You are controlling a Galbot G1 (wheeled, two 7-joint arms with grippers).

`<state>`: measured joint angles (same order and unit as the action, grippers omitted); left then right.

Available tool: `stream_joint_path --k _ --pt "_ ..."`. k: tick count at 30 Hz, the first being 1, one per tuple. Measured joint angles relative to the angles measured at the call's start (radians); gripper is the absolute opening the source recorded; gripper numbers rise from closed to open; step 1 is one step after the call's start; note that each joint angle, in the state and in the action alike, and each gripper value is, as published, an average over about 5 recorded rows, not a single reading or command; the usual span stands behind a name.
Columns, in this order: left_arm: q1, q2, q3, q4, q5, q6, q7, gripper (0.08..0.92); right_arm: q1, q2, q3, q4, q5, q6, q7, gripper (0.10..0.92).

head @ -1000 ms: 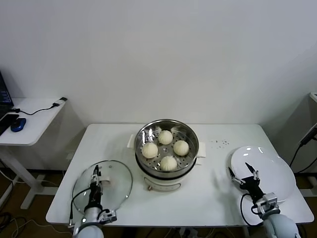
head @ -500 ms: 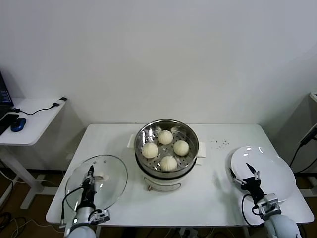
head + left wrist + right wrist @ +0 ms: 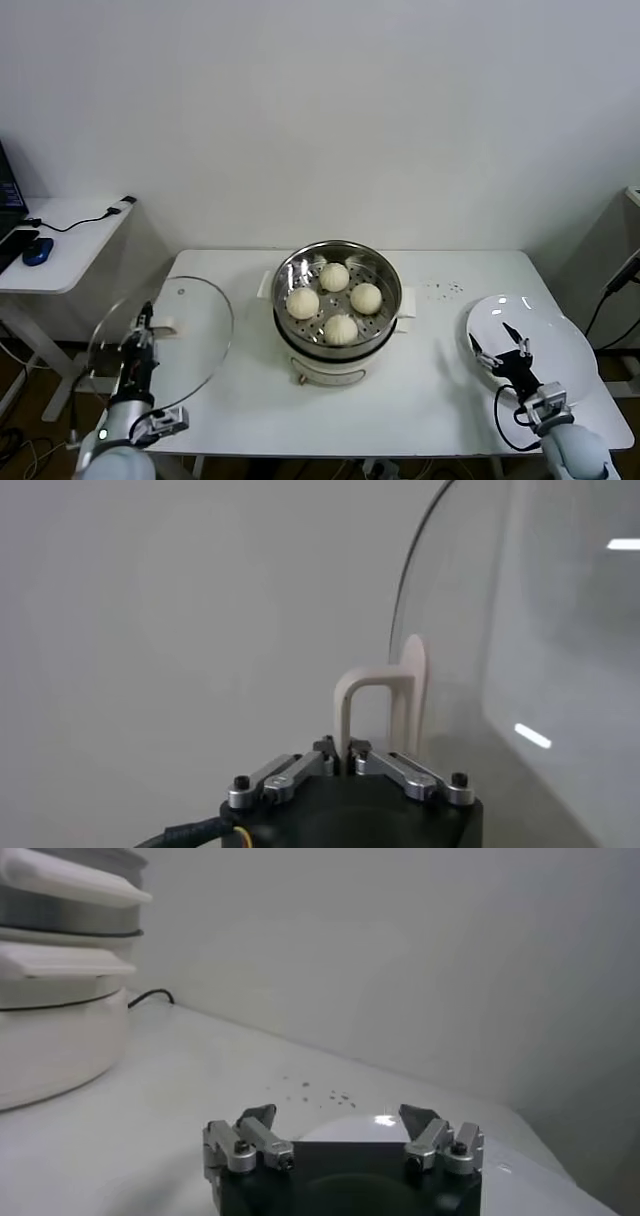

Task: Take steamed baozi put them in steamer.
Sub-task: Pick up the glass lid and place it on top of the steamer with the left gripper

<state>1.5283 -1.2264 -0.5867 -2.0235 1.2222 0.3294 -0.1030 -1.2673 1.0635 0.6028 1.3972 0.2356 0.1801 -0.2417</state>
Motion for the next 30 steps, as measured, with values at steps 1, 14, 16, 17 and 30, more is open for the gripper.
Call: stream_joint_path --k 1,14,16,17,30 --pt "-0.003 0.017 0.006 -0.017 -0.005 0.018 0.008 0.150 0.004 -0.003 -0.002 -0.001 0.001 -0.001 0.001 0.823" --pt "-0.274 0.171 0.282 -0.116 0.038 0.287 0.274 0.150 0.053 -0.010 -0.019 -0.017 0.012 -0.003 0.011 0.823" --pt "-0.335 0.164 0.341 -0.112 0.069 0.315 0.327 0.150 0.054 -0.011 -0.017 -0.017 0.013 -0.003 0.012 0.823" --pt "-0.364 0.158 0.370 -0.107 0.086 0.327 0.351 0.150 0.054 -0.012 -0.015 -0.017 0.014 -0.002 0.012 0.823" --pt "-0.587 -0.070 0.638 0.057 0.310 0.407 0.495 0.150 0.053 -0.014 0.016 -0.022 0.019 0.007 0.014 0.823"
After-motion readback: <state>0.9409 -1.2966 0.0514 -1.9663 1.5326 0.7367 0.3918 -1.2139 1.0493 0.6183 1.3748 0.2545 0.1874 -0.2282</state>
